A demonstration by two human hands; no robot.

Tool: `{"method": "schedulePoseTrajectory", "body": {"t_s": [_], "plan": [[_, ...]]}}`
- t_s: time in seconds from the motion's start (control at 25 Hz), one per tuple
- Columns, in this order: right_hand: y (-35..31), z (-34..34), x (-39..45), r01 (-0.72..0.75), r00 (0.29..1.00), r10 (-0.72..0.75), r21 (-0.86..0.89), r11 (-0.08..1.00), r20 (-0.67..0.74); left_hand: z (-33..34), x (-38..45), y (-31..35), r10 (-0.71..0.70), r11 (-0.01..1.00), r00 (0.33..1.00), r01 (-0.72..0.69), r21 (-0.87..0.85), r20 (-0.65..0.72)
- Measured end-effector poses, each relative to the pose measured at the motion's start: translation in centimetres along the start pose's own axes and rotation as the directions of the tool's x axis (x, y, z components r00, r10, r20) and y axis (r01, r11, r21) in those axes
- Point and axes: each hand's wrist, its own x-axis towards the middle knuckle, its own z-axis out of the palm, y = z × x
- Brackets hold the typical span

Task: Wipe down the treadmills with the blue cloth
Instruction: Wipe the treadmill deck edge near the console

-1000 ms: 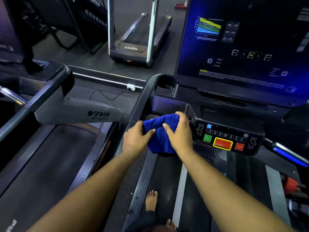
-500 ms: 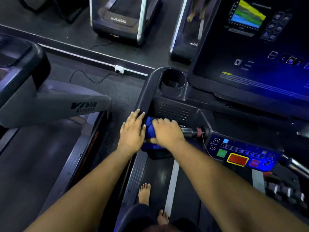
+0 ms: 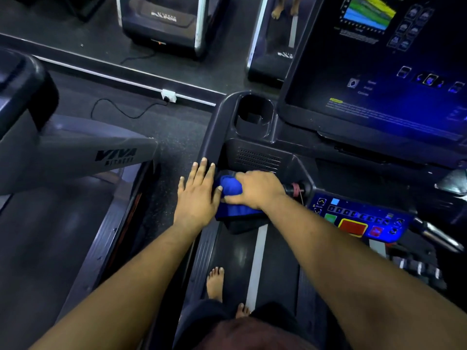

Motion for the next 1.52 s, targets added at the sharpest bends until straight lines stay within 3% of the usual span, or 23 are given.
{"method": "schedulePoseTrajectory", "body": {"t_s": [0.08,0.16,0.24,0.32,0.44,0.48,0.6,0.68,0.8,0.88,0.92,0.96,1.08,1.16,1.2,1.32,1.36,1.4,1.52], "plan": [[0.1,0.5,-0.6,0.024,0.999,-0.024,-0.010,1.000,-0.042,-0.1,-0.2,0.1,-0.002,1.000,1.000,0.002,0.010,0.006],[0.1,2.7,-3.2,-0.019,0.973,-0.022,-0.178,0.984,-0.230,-0.2,-0.3,0.2,0.007,0.999,1.000,-0.008,0.042,0.024],[0.1,4.6,-4.9,-0.072,0.945,-0.018,-0.263,0.962,-0.326,-0.1,-0.3,0.2,0.011,0.998,0.999,-0.014,0.067,0.042],[0.6,3.0,-3.4,-0.028,0.971,-0.023,-0.206,0.978,-0.238,-0.1,-0.2,0.3,0.003,0.998,0.999,-0.005,0.069,0.035],[1.8,-0.8,-0.3,0.027,0.995,-0.030,0.043,0.999,0.091,0.0,-0.1,0.4,-0.009,0.998,1.000,0.008,0.063,0.010],[1.9,-0.7,-0.4,0.043,0.995,-0.049,0.067,0.997,0.090,0.1,-0.1,0.4,-0.004,0.998,1.000,0.003,0.064,0.010],[1.3,1.9,-3.3,-0.025,0.984,-0.004,-0.159,0.987,-0.179,-0.1,-0.2,0.4,0.020,0.997,1.000,-0.022,0.073,0.020],[1.0,3.4,-4.8,-0.080,0.966,0.007,-0.273,0.959,-0.258,0.0,-0.1,0.2,0.028,0.995,0.999,-0.032,0.097,0.043],[2.3,0.3,-2.3,0.051,0.999,-0.051,-0.131,0.990,-0.001,0.3,0.1,0.2,0.010,0.996,1.000,-0.012,0.084,0.023],[3.3,-2.2,-0.7,0.055,0.970,-0.071,0.073,0.996,0.232,0.3,0.1,0.2,0.012,0.997,1.000,-0.012,0.076,0.004],[3.5,-2.7,-0.4,0.048,0.957,-0.076,0.107,0.993,0.280,0.3,0.0,0.3,0.012,0.997,1.000,-0.012,0.072,-0.001],[3.5,-2.5,-0.5,0.052,0.961,-0.078,0.107,0.993,0.264,0.3,0.0,0.3,0.010,0.998,1.000,-0.009,0.067,-0.005],[2.1,1.3,-3.2,-0.009,0.997,-0.002,-0.157,0.988,-0.073,0.5,0.0,0.2,0.030,0.995,1.000,-0.030,0.094,0.002],[1.7,3.0,-4.5,-0.083,0.982,0.031,-0.281,0.956,-0.185,0.7,0.0,0.1,0.044,0.990,0.999,-0.045,0.133,0.013],[2.1,2.5,-4.0,-0.052,0.992,0.018,-0.273,0.961,-0.123,0.7,0.1,0.2,0.046,0.988,0.999,-0.047,0.148,0.010],[3.6,-1.1,-1.7,0.055,0.986,-0.058,0.024,0.998,0.156,0.6,0.1,0.3,0.074,0.978,0.997,-0.076,0.193,0.018],[3.6,-1.6,-1.5,0.061,0.980,-0.073,0.067,0.996,0.187,0.5,0.0,0.4,0.087,0.973,0.996,-0.090,0.214,0.022],[3.4,-1.5,-1.9,0.067,0.986,-0.077,0.072,0.995,0.150,0.5,-0.1,0.4,0.114,0.966,0.993,-0.116,0.229,0.024],[2.2,1.2,-5.7,0.086,0.985,-0.083,0.013,0.996,-0.151,0.1,-0.5,1.1,0.157,0.974,0.987,-0.152,0.170,-0.017]]}}
